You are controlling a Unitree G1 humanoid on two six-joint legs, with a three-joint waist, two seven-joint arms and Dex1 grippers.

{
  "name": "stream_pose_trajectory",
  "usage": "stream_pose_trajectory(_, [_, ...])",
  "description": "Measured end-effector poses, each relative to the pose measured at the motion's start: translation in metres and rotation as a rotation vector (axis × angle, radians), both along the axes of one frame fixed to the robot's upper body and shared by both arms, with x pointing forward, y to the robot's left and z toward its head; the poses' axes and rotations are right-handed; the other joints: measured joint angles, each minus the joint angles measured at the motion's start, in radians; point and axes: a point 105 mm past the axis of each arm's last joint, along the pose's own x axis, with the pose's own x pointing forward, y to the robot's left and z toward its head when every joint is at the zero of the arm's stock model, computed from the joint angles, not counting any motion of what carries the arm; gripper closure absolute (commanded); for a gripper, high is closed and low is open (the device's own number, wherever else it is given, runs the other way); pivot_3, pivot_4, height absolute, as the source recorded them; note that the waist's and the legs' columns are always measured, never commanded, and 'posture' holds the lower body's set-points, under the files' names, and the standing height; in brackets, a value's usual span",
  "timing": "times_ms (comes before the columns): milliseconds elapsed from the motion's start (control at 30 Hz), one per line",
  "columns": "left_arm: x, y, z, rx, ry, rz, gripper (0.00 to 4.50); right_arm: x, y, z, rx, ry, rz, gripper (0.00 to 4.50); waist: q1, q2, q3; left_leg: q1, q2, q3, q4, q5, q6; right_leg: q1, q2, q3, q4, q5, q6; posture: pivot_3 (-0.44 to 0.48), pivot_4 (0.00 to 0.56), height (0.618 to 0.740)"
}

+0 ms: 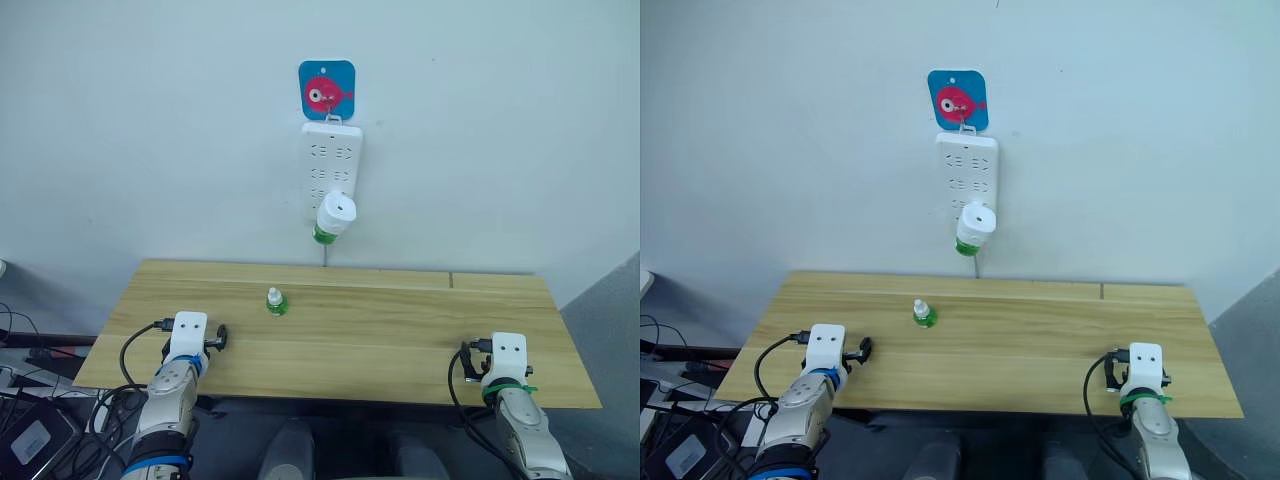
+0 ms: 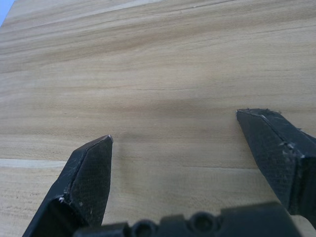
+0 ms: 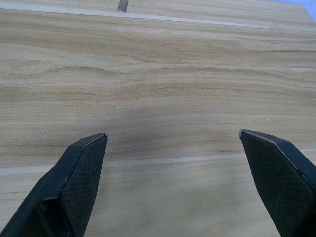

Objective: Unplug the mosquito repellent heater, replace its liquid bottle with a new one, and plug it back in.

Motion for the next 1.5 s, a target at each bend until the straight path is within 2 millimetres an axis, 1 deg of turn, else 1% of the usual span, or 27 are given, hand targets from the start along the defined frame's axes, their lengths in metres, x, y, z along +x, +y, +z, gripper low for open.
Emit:
stream_pose_trajectory(300, [0.001,-0.004,0.000,-0.010,-0.002,-0.030,0.00,-0.002,0.001,-0.002,0.004,0.004,-0.005,0.03,0.000,0.000,0.000,0.000,0.000,0.000,0.000,0.000,0.000,0.000,0.000,0.000,0.000,0.000,0.000,0.376,0.115,0.740])
stream_pose_trajectory(1000, [0.000,-0.004,-0.001,-0.015,-0.002,-0.039,0.00,-0.002,0.001,-0.002,0.004,0.006,-0.004,0.03,0.000,0.000,0.000,0.000,0.000,0.000,0.000,0.000,0.000,0.000,0.000,0.000,0.000,0.000,0.000,0.380,0.119,0.740])
stream_pose_trajectory(1133, [0.000,-0.004,-0.001,-0.026,-0.004,-0.041,0.00,-0.002,0.002,-0.001,0.004,0.001,0.001,0.03,0.000,0.000,0.000,0.000,0.000,0.000,0.000,0.000,0.000,0.000,0.000,0.000,0.000,0.000,0.000,0.374,0.126,0.740])
stream_pose_trajectory(1200, [-0.001,-0.006,0.000,-0.054,-0.015,-0.050,0.00,0.000,0.005,0.003,-0.002,-0.011,0.027,0.03,0.000,0.000,0.000,0.000,0.000,0.000,0.000,0.000,0.000,0.000,0.000,0.000,0.000,0.000,0.000,0.375,0.127,0.740])
stream_pose_trajectory(1300, [-0.002,-0.006,0.011,-0.102,-0.064,-0.069,0.00,-0.001,0.010,0.012,-0.014,-0.033,0.061,0.03,0.000,0.000,0.000,0.000,0.000,0.000,0.000,0.000,0.000,0.000,0.000,0.000,0.000,0.000,0.000,0.374,0.132,0.740])
stream_pose_trajectory(1333, [-0.001,-0.008,0.019,-0.127,-0.087,-0.094,0.00,-0.002,0.012,0.016,-0.019,-0.042,0.086,0.03,-0.001,-0.001,0.001,0.000,0.000,0.000,0.000,0.000,0.000,0.000,0.000,0.000,0.000,0.000,0.000,0.374,0.132,0.740])
stream_pose_trajectory(1367, [0.001,-0.009,0.030,-0.156,-0.116,-0.117,0.00,-0.001,0.014,0.021,-0.024,-0.052,0.116,0.03,-0.001,-0.001,0.002,-0.001,0.001,0.000,0.000,0.000,0.000,0.000,0.000,0.000,0.000,0.000,0.000,0.371,0.147,0.740])
stream_pose_trajectory(1433, [0.007,-0.009,0.057,-0.200,-0.187,-0.166,0.00,0.004,0.021,0.038,-0.020,-0.097,0.181,0.03,-0.002,-0.001,0.007,0.000,0.001,0.000,0.000,0.000,0.000,-0.001,0.000,0.000,0.001,0.000,0.000,0.375,0.152,0.740])
stream_pose_trajectory(1500, [0.011,-0.012,0.089,-0.210,-0.236,-0.292,0.00,0.009,0.032,0.061,0.033,-0.161,0.271,0.03,-0.004,-0.003,0.014,0.000,0.001,0.000,0.000,0.000,0.000,-0.001,0.000,0.000,0.001,0.000,0.000,0.380,0.159,0.740])
